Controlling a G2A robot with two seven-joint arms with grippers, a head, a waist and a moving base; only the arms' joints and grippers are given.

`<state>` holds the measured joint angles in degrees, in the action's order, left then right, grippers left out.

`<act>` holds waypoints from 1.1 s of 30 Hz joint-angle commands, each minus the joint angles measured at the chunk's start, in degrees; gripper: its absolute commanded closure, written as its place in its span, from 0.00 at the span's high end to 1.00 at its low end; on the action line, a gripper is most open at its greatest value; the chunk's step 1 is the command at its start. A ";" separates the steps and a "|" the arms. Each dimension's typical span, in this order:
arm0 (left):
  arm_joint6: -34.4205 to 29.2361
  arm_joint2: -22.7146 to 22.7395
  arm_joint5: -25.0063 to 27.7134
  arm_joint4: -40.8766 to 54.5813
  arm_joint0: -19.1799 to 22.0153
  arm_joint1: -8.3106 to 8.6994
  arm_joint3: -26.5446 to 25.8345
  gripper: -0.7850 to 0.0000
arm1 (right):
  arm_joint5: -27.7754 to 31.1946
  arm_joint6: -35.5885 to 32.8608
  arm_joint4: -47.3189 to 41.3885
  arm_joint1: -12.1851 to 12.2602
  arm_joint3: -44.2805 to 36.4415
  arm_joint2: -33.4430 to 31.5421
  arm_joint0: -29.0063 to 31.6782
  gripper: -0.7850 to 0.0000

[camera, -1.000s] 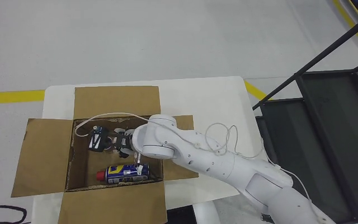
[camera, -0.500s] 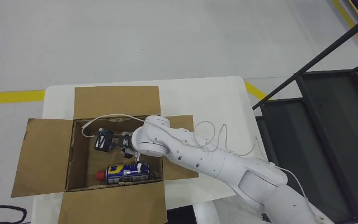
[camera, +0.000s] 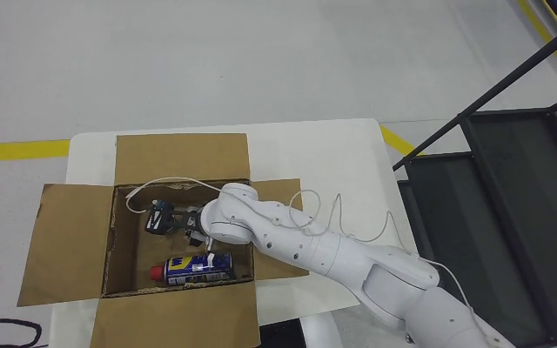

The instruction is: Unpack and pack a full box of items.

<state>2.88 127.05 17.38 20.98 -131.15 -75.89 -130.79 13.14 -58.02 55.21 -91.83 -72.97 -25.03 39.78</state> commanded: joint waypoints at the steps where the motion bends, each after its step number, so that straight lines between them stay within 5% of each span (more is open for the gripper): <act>1: 0.00 0.00 0.00 0.00 0.00 0.00 0.00 1.00 | -0.37 0.73 0.02 -0.32 0.89 0.09 0.13 0.00; 10: 0.00 0.00 0.00 0.00 0.00 0.00 0.00 1.00 | -1.65 2.44 0.91 -1.33 3.15 -0.12 0.74 0.00; 14: 0.00 0.00 0.00 0.00 0.00 0.00 0.00 1.00 | -1.73 3.07 1.29 -1.49 3.43 -0.59 1.22 0.32; 33: 0.00 0.00 0.00 0.00 0.00 0.00 0.00 1.00 | -0.20 2.05 3.54 -1.25 0.76 -3.53 3.05 0.48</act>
<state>2.88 127.05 17.38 20.98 -131.15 -75.89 -130.79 12.91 -55.80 58.56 -93.17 -71.79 -28.32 42.70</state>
